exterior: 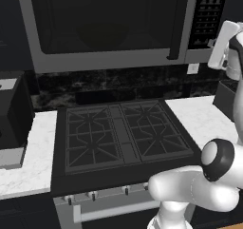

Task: Open the microwave, place the bowl with waffle inside the microwave, then close the microwave door and turn it on.

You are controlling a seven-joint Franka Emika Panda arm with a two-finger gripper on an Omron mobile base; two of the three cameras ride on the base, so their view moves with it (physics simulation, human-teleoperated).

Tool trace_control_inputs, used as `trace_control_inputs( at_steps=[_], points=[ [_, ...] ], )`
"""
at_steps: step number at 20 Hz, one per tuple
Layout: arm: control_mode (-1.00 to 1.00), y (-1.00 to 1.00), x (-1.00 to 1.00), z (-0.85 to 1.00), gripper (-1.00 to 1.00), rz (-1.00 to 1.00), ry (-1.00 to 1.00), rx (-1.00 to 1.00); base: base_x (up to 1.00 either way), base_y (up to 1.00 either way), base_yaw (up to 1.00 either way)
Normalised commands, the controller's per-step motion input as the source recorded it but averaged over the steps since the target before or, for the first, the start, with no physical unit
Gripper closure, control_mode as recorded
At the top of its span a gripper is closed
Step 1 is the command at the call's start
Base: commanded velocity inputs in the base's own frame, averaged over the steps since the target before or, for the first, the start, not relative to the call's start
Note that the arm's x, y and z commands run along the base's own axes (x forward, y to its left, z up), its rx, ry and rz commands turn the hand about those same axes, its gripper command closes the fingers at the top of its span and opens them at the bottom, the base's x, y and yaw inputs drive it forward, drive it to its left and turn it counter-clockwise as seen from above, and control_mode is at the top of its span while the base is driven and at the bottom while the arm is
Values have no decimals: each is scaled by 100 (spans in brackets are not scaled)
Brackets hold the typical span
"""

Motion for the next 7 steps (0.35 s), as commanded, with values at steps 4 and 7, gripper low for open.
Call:
trace_control_inputs(
  at_steps=[4, 7],
  points=[
    [-100, 1, 56, 0, 100, -4, 0, 0, 0, 0, 0],
    [-100, 2, 8, -4, 100, -1, 0, 0, 0, 0, 0]
  ],
)
